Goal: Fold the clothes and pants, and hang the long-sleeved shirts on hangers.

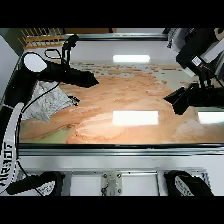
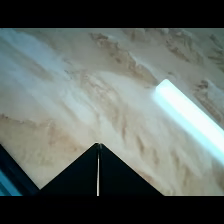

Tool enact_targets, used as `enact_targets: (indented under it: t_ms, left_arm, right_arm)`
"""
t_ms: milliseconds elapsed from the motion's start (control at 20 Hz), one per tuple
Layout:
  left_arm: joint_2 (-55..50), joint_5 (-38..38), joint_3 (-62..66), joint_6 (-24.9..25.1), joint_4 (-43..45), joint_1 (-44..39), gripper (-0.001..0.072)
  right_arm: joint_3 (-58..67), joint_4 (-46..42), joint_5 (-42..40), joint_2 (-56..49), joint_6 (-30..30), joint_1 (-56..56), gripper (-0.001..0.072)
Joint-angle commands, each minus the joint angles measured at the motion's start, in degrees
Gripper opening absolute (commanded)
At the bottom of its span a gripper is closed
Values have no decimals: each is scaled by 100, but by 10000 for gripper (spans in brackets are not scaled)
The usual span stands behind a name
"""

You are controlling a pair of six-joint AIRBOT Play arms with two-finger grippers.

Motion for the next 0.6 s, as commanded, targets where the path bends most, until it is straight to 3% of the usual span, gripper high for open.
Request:
enact_targets:
  t_ms: [0,350,550]
  left_arm:
    - [-2,2,7,2,2,4,11]
    - [-2,24,7,0,-2,4,11]
    - [-2,562,9,4,13,0,13]
  right_arm:
    - [0,2,0,-2,2,4,25]
    - [0,2,0,-2,2,4,25]
    - [0,2,0,-2,2,4,25]
